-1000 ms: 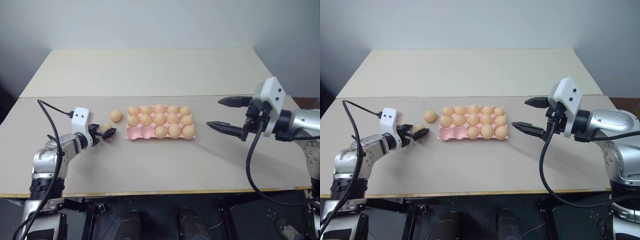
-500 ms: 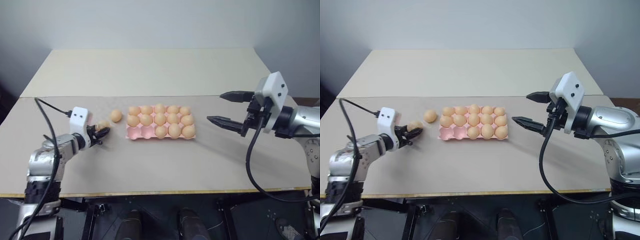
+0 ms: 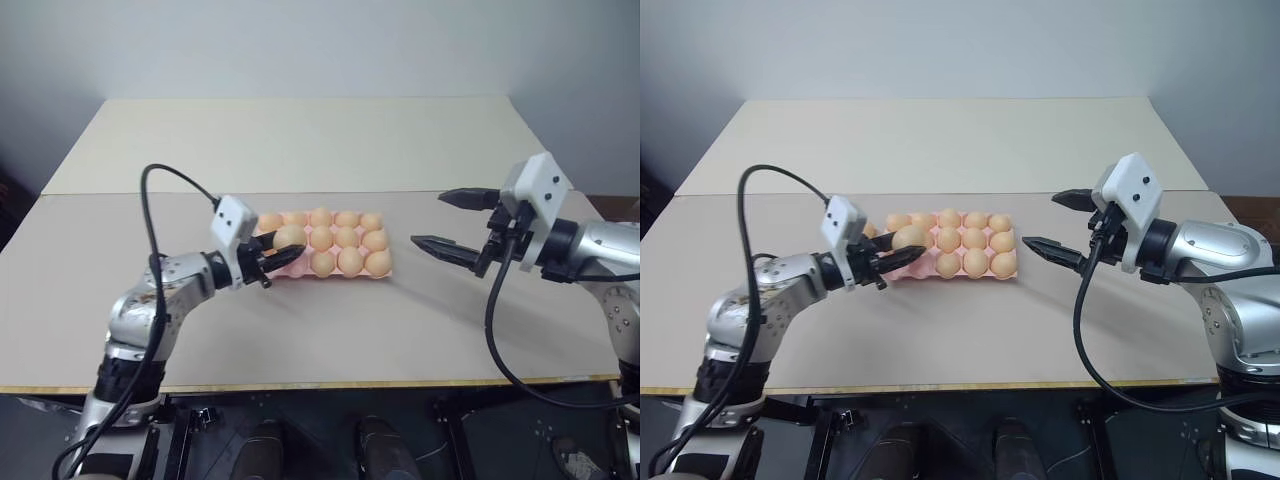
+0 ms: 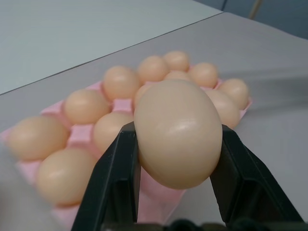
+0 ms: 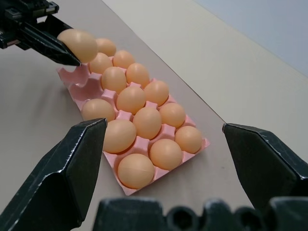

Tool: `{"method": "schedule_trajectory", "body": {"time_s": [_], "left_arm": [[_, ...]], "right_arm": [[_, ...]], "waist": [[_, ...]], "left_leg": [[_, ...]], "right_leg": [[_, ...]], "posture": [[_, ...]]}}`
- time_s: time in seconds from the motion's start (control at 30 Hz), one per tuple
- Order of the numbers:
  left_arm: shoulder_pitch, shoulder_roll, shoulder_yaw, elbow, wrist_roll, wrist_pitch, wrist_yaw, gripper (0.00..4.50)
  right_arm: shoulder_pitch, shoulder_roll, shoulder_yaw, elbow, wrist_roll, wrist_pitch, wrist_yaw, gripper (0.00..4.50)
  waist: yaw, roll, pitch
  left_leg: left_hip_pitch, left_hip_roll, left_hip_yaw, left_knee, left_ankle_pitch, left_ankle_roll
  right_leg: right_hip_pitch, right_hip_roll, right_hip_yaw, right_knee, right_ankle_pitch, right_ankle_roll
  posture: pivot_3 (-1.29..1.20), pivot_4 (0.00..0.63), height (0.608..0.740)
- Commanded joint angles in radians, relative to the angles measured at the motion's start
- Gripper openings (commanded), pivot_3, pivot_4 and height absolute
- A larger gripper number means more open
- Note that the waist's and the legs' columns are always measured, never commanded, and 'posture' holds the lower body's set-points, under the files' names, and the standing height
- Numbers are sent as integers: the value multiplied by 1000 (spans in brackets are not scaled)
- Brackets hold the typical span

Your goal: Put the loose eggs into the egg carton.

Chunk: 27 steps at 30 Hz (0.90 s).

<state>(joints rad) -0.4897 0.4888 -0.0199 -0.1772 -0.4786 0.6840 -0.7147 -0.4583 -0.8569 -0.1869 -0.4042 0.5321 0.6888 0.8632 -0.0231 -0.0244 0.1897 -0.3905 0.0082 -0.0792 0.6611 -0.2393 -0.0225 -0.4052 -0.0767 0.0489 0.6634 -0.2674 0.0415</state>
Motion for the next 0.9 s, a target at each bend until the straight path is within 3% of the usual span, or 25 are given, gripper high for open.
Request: {"method": "schedule_trajectory", "body": {"time_s": [0.03,0.43,0.57,0.73,0.9], "left_arm": [[-45,-5,-34,33,26,-26,-22,1946],[-61,37,-85,91,118,-40,-38,1946],[-78,41,-104,109,154,-51,-41,2851],[-98,47,-68,99,148,-72,-56,4471],[-106,101,34,75,109,-77,-85,4471]], "right_arm": [[-7,-20,-23,-39,13,11,-16,4500],[3,-23,-28,-52,20,22,-35,4500],[-2,-22,-26,-53,22,29,-46,4500],[1,-22,-30,-55,23,32,-50,4500],[-6,-21,-30,-48,23,33,-50,4500]], "waist": [[0,0,0],[3,0,0],[4,0,0],[4,0,0],[1,0,0]], "left_leg": [[0,0,0,0,0,0],[0,0,0,0,0,0],[0,0,0,0,0,0],[0,0,0,0,0,0],[0,0,0,0,0,0]], "right_leg": [[0,0,0,0,0,0],[0,0,0,0,0,0],[0,0,0,-1,0,0],[0,0,0,0,0,0],[0,0,0,0,0,0]], "posture": [[0,150,740],[0,150,740],[0,150,740],[0,150,740],[0,150,740]]}}
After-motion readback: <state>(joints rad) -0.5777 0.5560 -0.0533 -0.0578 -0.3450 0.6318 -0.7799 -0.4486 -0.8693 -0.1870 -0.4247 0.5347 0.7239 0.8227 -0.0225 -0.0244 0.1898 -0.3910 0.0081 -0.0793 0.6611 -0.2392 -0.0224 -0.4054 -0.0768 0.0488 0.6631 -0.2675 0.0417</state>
